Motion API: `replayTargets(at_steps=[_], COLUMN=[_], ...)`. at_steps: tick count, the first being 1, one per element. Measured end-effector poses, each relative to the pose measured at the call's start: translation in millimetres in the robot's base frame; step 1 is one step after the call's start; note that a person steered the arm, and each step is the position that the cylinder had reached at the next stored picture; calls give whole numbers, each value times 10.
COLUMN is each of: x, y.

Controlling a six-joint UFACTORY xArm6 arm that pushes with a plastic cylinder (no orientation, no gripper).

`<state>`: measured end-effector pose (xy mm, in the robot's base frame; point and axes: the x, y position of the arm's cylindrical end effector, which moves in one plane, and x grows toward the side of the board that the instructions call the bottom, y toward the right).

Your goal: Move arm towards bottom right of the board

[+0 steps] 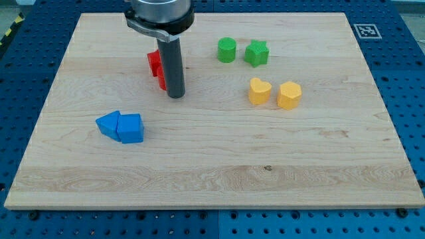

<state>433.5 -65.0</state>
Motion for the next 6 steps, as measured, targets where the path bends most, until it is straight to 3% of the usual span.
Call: replayTargets(at_steps=[2, 4, 6], x=[658, 991, 1123], y=[883, 1821, 2034])
